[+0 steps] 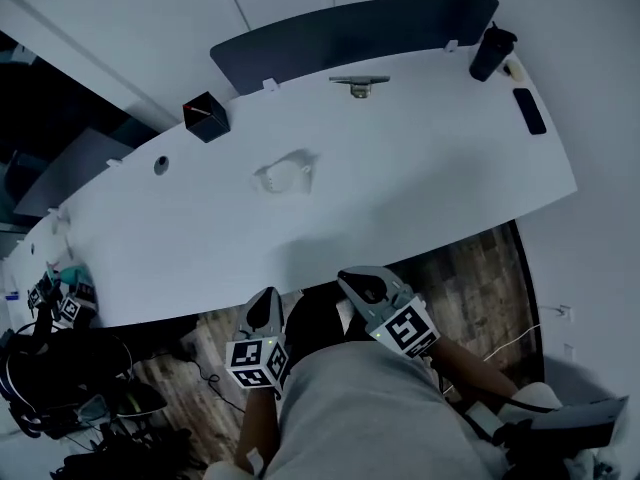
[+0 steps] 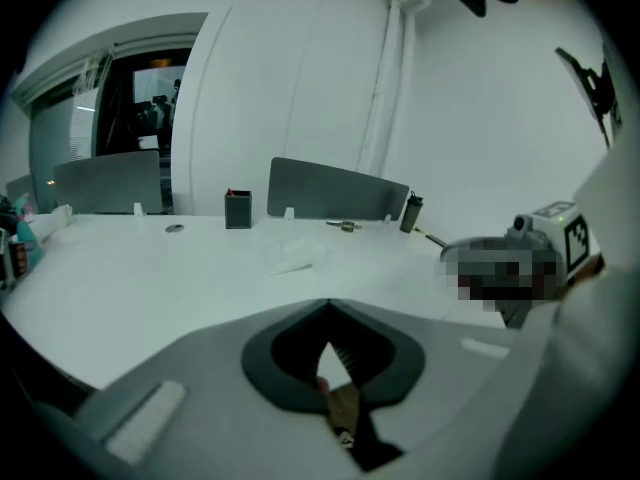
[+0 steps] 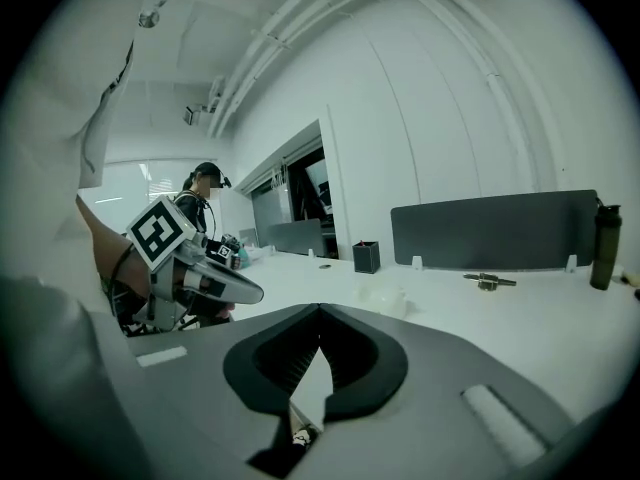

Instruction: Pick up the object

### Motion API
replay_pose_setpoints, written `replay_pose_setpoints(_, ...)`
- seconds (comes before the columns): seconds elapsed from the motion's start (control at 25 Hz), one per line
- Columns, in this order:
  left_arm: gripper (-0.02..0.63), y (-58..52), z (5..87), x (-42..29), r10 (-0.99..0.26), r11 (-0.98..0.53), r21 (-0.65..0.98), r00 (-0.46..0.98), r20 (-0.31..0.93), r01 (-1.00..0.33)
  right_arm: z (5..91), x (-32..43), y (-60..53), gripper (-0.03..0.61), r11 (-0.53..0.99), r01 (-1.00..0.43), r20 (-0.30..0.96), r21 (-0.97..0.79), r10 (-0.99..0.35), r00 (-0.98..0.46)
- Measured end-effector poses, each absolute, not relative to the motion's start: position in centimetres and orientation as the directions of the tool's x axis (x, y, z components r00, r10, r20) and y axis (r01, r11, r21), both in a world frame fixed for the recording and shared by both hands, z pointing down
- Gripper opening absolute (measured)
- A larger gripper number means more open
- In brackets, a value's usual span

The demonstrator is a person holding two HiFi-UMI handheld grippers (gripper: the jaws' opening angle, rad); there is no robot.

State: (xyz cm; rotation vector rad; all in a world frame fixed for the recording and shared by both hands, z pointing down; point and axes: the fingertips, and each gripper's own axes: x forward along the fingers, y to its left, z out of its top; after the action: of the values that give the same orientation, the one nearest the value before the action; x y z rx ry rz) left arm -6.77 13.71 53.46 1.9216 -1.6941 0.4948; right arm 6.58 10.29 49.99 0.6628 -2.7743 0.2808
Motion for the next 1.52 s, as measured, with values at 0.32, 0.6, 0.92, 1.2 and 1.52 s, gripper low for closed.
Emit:
replay_pose_setpoints(0.32, 0.002, 6.8, 53.6, -9.6, -0.786, -0.194, 0.079, 0.203, 0.583, -0.978, 49.6, 3.2, 6.1, 0.002, 0.847, -0.515, 0.349, -0.129, -0.447, -0.824)
replay_pose_setpoints(0.6, 0.003, 3.6, 54.4, -14.7, -0.763, -0.277, 0.035, 0.242, 0.600, -0.960, 49.4, -2.3, 2.7, 0.002, 0.843, -0.528, 0.396, -0.107, -0.451, -0.800)
replay_pose_setpoints(0.92, 0.003, 0.1, 55.5, -16.9, -0.710, -0.357, 0.116, 0.350, 0.611, -0.927, 49.6, -4.6, 0.6, 0.002, 0.807, -0.585, 0.443, -0.081, -0.497, -0.746)
replay_pose_setpoints(1.2, 0.002, -1.9, 55.5, -16.5, -0.735, -0.296, 0.115, 0.303, 0.607, -0.948, 49.7, -4.6, -1.2, 0.002, 0.843, -0.527, 0.443, -0.103, -0.436, -0.784)
replay_pose_setpoints(1.52, 0.003, -3.1, 56.5, -16.0, -0.687, -0.263, 0.078, 0.243, 0.685, -0.962, 49.6, -4.3, -3.8, 0.002, 0.887, -0.451, 0.416, -0.099, -0.375, -0.828)
